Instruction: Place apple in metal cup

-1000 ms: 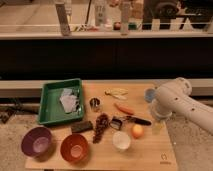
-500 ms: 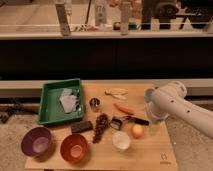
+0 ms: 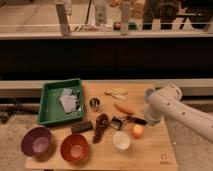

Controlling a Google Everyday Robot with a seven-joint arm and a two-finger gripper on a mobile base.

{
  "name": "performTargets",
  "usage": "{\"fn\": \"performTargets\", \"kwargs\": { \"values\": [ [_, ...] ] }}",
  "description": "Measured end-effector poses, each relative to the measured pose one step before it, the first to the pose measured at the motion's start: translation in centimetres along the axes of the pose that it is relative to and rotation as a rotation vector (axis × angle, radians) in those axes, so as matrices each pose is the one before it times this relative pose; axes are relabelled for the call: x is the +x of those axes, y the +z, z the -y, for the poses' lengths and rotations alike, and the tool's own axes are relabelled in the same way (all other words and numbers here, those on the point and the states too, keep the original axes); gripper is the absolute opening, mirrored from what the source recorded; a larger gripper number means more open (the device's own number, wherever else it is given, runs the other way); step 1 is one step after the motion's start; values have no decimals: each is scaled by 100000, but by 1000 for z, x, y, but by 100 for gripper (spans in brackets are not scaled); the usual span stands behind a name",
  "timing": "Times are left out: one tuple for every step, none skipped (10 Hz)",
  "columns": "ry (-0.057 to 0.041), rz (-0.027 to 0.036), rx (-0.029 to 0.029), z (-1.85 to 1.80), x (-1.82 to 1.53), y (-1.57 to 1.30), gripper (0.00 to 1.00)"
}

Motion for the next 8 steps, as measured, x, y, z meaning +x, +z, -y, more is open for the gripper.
{"fn": "performTargets", "kwargs": {
  "values": [
    [-1003,460,97,24,-196,470,80],
    [-727,284,104,29,-149,372,80],
    [-533,491,36,22,-137,260,80],
    [-818,565,112,5,-66,481,80],
    [-510,431,-18,46,-90,194,80],
    [-250,315,22,2,-50,227,80],
    [-632,589,-39,10,-158,397,80],
    [-465,416,-20,31,-144,309,80]
  ]
}}
